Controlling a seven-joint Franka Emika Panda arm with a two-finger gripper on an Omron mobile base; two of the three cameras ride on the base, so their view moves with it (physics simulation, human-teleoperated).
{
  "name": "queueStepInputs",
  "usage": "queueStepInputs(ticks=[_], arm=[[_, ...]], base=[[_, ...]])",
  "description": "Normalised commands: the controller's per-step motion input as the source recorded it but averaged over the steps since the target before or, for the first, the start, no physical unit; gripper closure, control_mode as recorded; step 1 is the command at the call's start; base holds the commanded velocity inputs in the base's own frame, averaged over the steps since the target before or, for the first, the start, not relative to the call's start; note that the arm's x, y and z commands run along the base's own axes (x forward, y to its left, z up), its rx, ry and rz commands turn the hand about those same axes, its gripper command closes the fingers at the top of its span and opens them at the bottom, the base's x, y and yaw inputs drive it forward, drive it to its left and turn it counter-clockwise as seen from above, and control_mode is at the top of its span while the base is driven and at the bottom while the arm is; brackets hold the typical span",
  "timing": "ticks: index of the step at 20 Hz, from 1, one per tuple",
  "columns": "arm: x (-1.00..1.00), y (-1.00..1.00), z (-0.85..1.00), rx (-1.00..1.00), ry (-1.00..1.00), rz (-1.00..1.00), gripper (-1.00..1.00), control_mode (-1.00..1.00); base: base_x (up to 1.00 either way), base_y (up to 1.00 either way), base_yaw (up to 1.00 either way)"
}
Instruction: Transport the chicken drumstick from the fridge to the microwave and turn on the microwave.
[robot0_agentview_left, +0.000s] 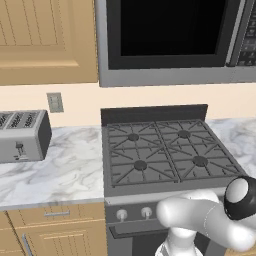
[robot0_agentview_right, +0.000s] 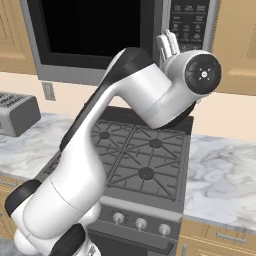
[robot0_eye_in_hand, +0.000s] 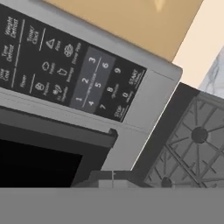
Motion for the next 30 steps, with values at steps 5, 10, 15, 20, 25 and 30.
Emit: queueStepInputs(ticks=[5, 10, 15, 20, 25, 30], arm=[[0.03, -0.24, -0.01, 0.13, 0.0, -0.03, 1.0, -1.0], [0.11, -0.27, 0.0, 0.14, 0.0, -0.03, 1.0, -1.0], [0.21, -0.24, -0.05, 0.13, 0.0, -0.02, 1.0, -1.0], [0.22, -0.17, -0.08, 0.1, 0.0, -0.03, 1.0, -1.0], [0.21, -0.02, -0.1, 0.05, 0.0, -0.02, 1.0, -1.0], [0.25, 0.0, -0.13, 0.04, 0.0, -0.01, 1.0, -1.0]], base=[[0.0, 0.0, 0.0], [0.0, 0.0, 0.0], [0.0, 0.0, 0.0], [0.0, 0.0, 0.0], [0.0, 0.0, 0.0], [0.0, 0.0, 0.0]])
